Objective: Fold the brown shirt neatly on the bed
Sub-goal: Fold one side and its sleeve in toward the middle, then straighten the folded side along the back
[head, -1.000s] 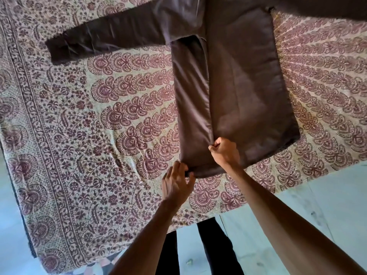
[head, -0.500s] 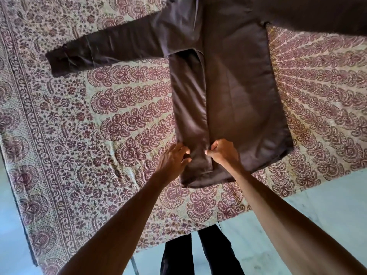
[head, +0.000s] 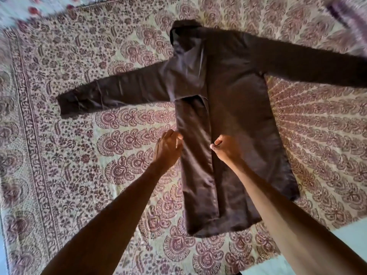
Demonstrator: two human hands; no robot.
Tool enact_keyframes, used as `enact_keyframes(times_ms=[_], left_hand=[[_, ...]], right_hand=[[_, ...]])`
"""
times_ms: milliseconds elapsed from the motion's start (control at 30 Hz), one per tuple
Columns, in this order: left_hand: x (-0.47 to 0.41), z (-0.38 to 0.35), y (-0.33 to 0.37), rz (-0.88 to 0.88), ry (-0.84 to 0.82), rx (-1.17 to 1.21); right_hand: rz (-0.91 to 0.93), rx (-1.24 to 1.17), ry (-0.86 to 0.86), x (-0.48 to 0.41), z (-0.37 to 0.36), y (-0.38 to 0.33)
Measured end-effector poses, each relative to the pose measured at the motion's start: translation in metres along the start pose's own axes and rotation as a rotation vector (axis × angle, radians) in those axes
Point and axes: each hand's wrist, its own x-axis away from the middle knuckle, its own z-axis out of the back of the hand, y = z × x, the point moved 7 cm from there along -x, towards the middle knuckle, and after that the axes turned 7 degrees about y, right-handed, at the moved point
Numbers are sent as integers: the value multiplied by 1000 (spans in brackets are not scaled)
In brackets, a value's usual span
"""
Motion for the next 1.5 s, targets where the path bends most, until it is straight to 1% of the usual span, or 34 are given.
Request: enact_keyframes(times_ms=[167, 233, 300, 367, 433, 500, 567, 600, 700, 733, 767, 800, 900, 933, 967, 1000, 1033, 1067, 1100, 1167, 1233, 1267, 1300, 1333, 1400, 1433, 1500], left_hand=[[-94, 18, -31, 109, 45, -29], [-125, 28, -48, 158, 69, -75], [-152, 41, -63, 198, 103, -156], [-171, 54, -81, 253, 118, -233], [-190, 60, -114, 315, 66, -318], [-203, 65, -142, 310, -8, -431], [-222, 74, -173, 316, -63, -472], [-229, 78, -187, 336, -103, -466], [-244, 96, -218, 392, -269, -505], [-245, 100, -226, 408, -291, -494], [-241, 105, -225, 447, -304, -432], [-234, 106, -220, 463, -351, -377], [-213, 100, -187, 471, -561, -233], [-204, 95, -177, 520, -625, -130], [-193, 90, -165, 624, -686, 39], [-181, 83, -153, 758, -728, 264], [-170, 80, -136, 871, -742, 486], [-163, 79, -118, 942, -749, 688], [-157, 79, -101, 966, -745, 837], [-152, 80, -76, 996, -706, 1072], [-150, 80, -58, 1018, -633, 1241], [-148, 80, -50, 1026, -609, 1283], [-146, 80, -43, 1030, -576, 1272], [-146, 80, -39, 1032, -524, 1233], [-145, 81, -30, 973, -412, 1118], [-144, 81, -25, 941, -378, 1079], [-133, 78, -14, 935, -352, 1069]], right_hand=[[82, -88, -45, -61, 5, -67], [73, -169, -69, -80, 4, -94], [-7, -374, -173, -99, -10, -118], [-121, -515, -283, -109, -26, -137], [-227, -601, -378, -110, -46, -151], [-374, -717, -502, -100, -66, -160], [-481, -852, -500, -102, -84, -169], [-511, -928, -469, -103, -88, -173], [-540, -1094, -395, -107, -97, -184], [-544, -1128, -388, -107, -100, -184], [-540, -1159, -387, -107, -102, -185], [-524, -1189, -398, -105, -104, -186], [-408, -1091, -491, -91, -110, -185], [-400, -1062, -547, -80, -112, -186], [-387, -1043, -607, -66, -114, -189], [-354, -1047, -671, -53, -116, -194], [-302, -1061, -725, -40, -115, -200], [-259, -1105, -773, -28, -114, -205], [-227, -1157, -812, -16, -113, -207], [-211, -1255, -861, 0, -110, -201], [-215, -1341, -829, 8, -105, -187], [-217, -1359, -794, 12, -99, -180], [-205, -1347, -740, 13, -92, -172], [-176, -1313, -672, 14, -82, -164], [-101, -1268, -552, 19, -55, -146], [-85, -1248, -520, 23, -41, -136], [-91, -1206, -502, 35, -18, -116]])
